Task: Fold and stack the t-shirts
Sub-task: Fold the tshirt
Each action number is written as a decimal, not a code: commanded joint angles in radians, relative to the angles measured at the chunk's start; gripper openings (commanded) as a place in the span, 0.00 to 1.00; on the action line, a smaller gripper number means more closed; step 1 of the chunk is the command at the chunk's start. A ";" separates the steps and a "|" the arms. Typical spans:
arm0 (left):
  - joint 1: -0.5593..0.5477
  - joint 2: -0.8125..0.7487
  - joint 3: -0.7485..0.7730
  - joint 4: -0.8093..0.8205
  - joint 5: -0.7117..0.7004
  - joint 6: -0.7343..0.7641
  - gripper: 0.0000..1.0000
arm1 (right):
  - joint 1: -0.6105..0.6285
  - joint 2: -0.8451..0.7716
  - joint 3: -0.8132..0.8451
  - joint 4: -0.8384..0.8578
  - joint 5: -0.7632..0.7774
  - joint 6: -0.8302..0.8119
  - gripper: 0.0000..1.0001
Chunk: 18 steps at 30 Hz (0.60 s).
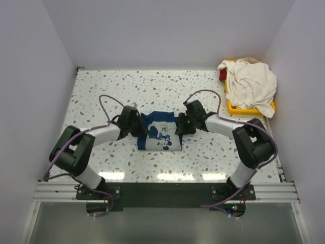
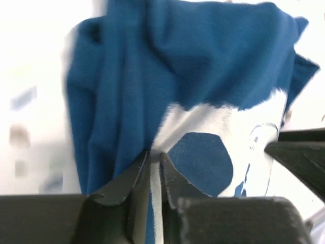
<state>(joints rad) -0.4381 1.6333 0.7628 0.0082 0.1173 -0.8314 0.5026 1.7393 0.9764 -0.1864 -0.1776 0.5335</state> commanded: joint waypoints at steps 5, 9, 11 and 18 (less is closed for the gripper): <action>-0.036 -0.253 -0.079 -0.143 -0.067 -0.003 0.29 | 0.016 -0.202 -0.087 -0.079 0.053 0.000 0.47; -0.002 -0.233 0.045 -0.229 -0.139 0.054 0.33 | 0.016 -0.221 -0.006 -0.088 0.060 -0.026 0.49; 0.032 -0.214 0.093 -0.250 -0.151 0.071 0.33 | 0.016 -0.178 0.062 -0.091 0.046 -0.032 0.49; 0.064 -0.072 0.213 -0.290 -0.255 0.092 0.35 | 0.016 0.017 0.232 -0.073 0.032 -0.055 0.47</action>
<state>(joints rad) -0.3767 1.4975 0.9184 -0.2363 -0.0669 -0.7773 0.5205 1.6905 1.1465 -0.2661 -0.1482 0.5076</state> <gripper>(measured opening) 0.347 0.476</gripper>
